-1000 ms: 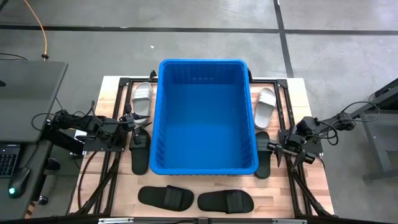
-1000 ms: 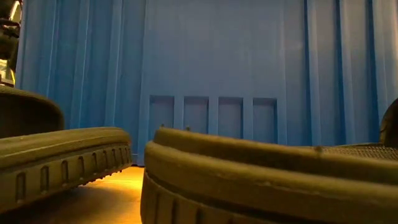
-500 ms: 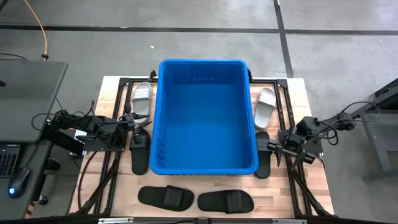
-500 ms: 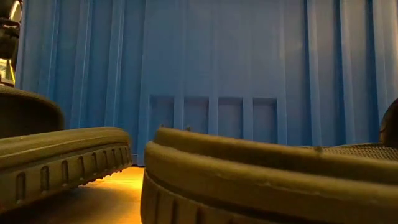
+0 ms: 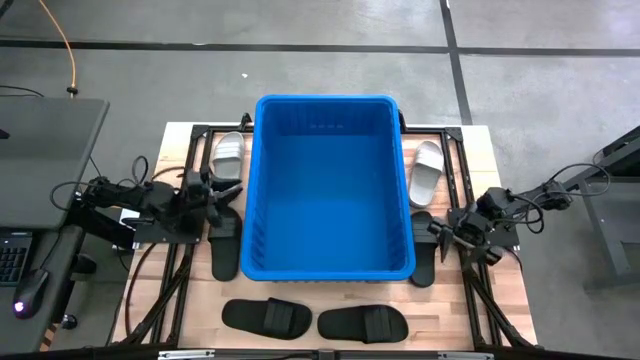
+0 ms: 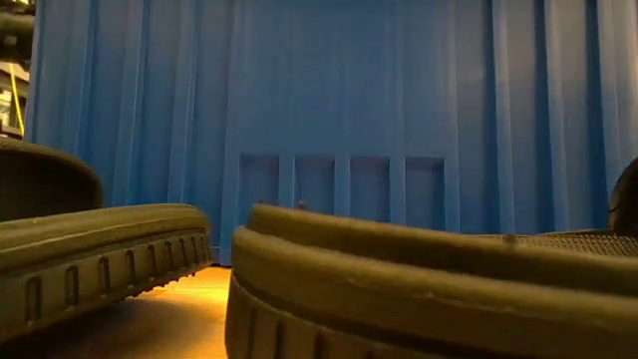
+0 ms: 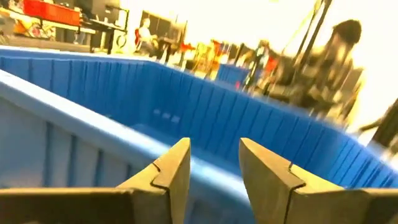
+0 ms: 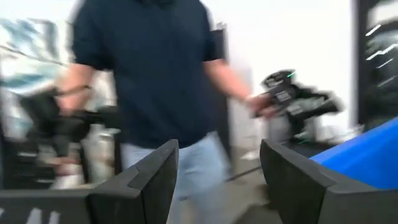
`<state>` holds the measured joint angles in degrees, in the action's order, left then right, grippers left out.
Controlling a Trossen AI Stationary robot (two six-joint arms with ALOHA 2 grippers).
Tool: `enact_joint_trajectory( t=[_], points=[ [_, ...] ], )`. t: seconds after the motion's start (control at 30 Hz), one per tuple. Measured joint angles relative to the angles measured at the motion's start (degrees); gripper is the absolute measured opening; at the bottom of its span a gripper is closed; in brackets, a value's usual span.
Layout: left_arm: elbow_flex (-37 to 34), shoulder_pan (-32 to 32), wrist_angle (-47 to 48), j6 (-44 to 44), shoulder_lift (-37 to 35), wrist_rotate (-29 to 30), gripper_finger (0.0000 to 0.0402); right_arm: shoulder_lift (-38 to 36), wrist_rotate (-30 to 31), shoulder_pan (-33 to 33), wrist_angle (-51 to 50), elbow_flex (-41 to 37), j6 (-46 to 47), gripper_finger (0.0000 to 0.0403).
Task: Pick and place slides into bin
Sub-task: Put the black slipper into the bin
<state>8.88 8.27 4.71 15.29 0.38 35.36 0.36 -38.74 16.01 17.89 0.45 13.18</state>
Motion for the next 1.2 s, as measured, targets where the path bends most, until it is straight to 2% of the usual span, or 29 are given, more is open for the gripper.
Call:
enact_joint_trajectory(
  t=[0.1, 0.2, 0.27, 0.5, 0.6, 0.67, 0.8, 0.93, 1.2],
  points=[
    [0.0, 0.0, -3.0, 1.9, 0.0, -0.2, 0.0129, 0.0, 6.3, 0.0, -0.1, 0.0, -4.6, 0.0218],
    [0.0, 0.0, -5.3, 2.2, 0.0, 0.4, 0.0129, 0.0, 9.8, 0.0, -0.1, 0.0, -6.2, 0.0218],
    [0.0, 0.0, -6.1, 4.6, 0.0, 1.4, 0.0129, 0.0, 15.2, 0.0, 2.1, 0.0, -6.7, 0.0218],
    [0.0, 0.0, -10.3, 10.4, 0.0, 1.7, 0.0129, 0.0, 40.2, 0.1, 23.2, 0.0, 5.8, 0.0218],
    [0.0, 0.0, -11.3, 13.3, 0.0, 1.6, 0.0129, 0.0, 50.8, 0.1, 31.4, 0.0, 17.7, 0.0218],
    [0.0, 0.0, -11.2, 13.5, 0.0, 0.9, 0.0129, 0.0, 57.1, 0.1, 34.4, 0.0, 23.8, 0.0218],
    [0.0, 0.0, -11.0, 15.1, 0.0, -1.9, 0.0129, 0.0, 71.9, 0.1, 35.2, 0.0, 25.8, 0.0218],
    [0.0, 0.0, -11.1, 15.5, 0.0, -2.2, 0.0129, 0.0, 76.4, 0.1, 33.4, 0.0, 27.1, 0.0218],
    [0.0, 0.0, -11.1, 16.6, 0.0, -1.3, 0.0129, 0.0, 79.8, 0.1, 31.9, 0.2, 27.5, 0.0218]
  ],
)
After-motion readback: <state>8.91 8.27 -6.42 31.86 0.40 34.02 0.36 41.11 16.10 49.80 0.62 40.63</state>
